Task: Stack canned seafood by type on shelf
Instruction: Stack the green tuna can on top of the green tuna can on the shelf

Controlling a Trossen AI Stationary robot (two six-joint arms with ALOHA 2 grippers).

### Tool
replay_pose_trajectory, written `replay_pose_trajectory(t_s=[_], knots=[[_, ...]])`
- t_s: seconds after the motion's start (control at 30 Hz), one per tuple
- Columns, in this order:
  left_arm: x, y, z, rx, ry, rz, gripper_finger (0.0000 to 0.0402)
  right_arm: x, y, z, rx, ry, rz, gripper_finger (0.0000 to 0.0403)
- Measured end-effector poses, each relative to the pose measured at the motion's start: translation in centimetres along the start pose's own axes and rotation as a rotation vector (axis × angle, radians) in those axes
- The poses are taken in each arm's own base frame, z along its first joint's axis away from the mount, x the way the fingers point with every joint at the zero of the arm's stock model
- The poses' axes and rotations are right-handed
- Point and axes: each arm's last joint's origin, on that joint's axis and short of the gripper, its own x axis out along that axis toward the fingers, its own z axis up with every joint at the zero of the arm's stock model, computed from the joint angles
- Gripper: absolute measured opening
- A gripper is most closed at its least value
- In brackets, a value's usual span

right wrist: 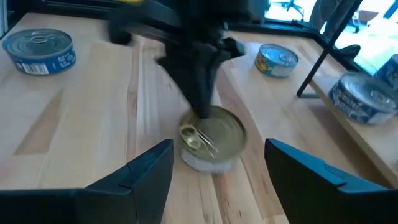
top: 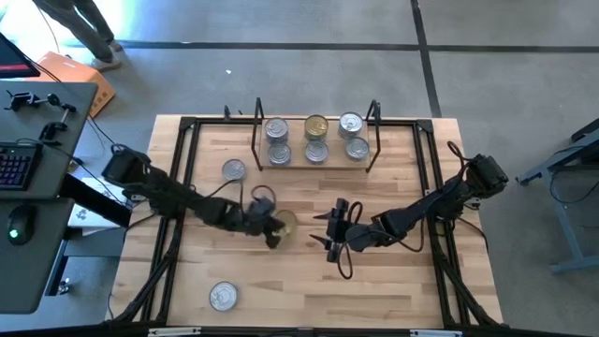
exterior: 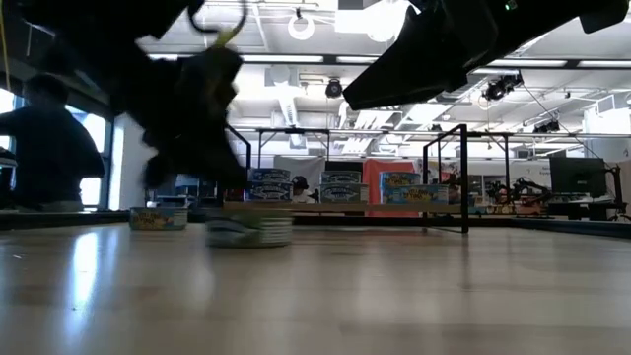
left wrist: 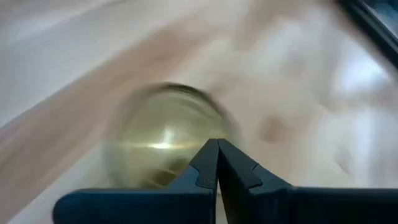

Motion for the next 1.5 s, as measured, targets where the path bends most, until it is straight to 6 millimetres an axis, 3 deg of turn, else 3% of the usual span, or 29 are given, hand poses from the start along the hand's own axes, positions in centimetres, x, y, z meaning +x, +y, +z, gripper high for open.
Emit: replay_pose_trajectory(t_s=[0.17, 0.3, 0.43, 0.67, 0.77, 0.87, 0.97, 1.13, 1.33, 1.5], knots=[[-0.1, -2.8, 1.3, 0.456, 0.057, -0.156, 0.0000, 0.0, 0.0, -0.4, 0.073, 0.034, -0.004, 0.0245], [-0.8, -4.4, 1.1, 0.858, 0.029, -0.181, 0.0002, 0.0, 0.0, -0.5, 0.079, 0.039, -0.013, 0.0245], [-0.5, -4.1, 0.5, 1.128, 0.042, -0.157, 0.0033, 0.3, -0.7, -0.3, 0.080, 0.028, -0.071, 0.0245], [1.5, -1.8, -0.2, 1.434, 0.155, 0.037, 0.0132, 1.1, -2.1, -0.2, 0.152, 0.025, -0.125, 0.0245], [2.6, -1.1, -0.5, 1.494, 0.176, 0.116, 0.0163, 1.2, -2.3, -0.1, 0.149, 0.027, -0.123, 0.0245], [3.5, -0.7, -1.0, 1.544, 0.206, 0.128, 0.0163, 1.2, -2.3, -0.1, 0.142, 0.023, -0.138, 0.0245], [4.0, -0.9, -1.5, 1.554, 0.192, 0.126, 0.0122, 0.9, -2.0, -0.1, 0.115, 0.021, -0.139, 0.0245], [4.0, -1.6, -1.2, 1.457, 0.127, 0.056, 0.0017, 0.1, -0.5, -0.4, -0.051, 0.036, -0.065, 0.0245], [3.3, -2.7, -0.1, 1.346, 0.066, -0.053, 0.0012, 0.2, 0.1, -1.4, -0.383, 0.114, 0.159, 0.0245], [3.1, -3.9, 1.6, 1.235, 0.014, -0.116, 0.0003, 1.4, 0.8, -3.1, -0.618, 0.148, 0.194, 0.0245]])
